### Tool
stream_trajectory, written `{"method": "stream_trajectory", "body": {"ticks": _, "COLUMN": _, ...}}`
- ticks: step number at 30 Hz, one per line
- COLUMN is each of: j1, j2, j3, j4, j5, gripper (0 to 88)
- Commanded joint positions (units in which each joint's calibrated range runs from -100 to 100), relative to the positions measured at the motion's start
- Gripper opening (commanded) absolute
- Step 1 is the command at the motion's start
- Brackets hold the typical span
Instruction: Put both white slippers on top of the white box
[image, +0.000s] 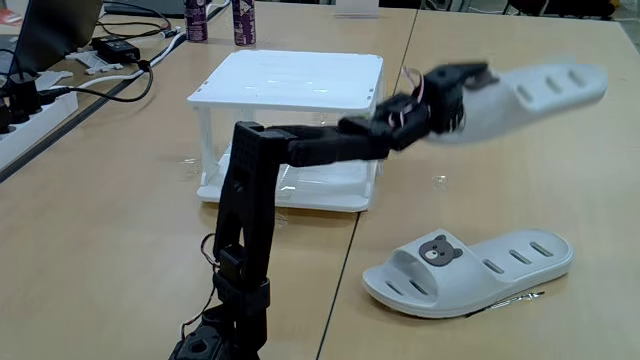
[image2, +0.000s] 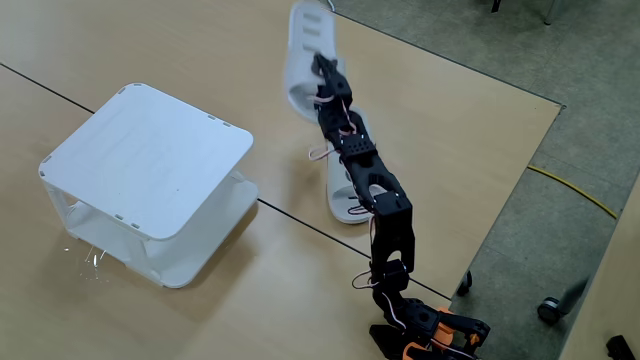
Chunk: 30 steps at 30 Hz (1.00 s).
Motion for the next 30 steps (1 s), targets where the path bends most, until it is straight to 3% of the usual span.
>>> {"method": "stream_trajectory", "body": {"ticks": 1, "j1": 0.1, "j2": -13.6, "j3": -15.7, "j4": 8.3, "j5": 0.4, "gripper": 0.8}}
{"method": "stream_trajectory", "body": {"ticks": 10, "j1": -4.4, "j2": -20.3, "j3": -16.4, "j4": 15.2, "j5": 0.4, "gripper": 0.8}}
{"method": "stream_trajectory", "body": {"ticks": 21, "j1": -36.0, "j2": -18.7, "j3": -13.9, "j4": 15.2, "j5": 0.4, "gripper": 0.8}}
{"method": "stream_trajectory", "body": {"ticks": 30, "j1": -49.4, "j2": -18.8, "j3": -10.8, "j4": 15.2, "j5": 0.4, "gripper": 0.8}}
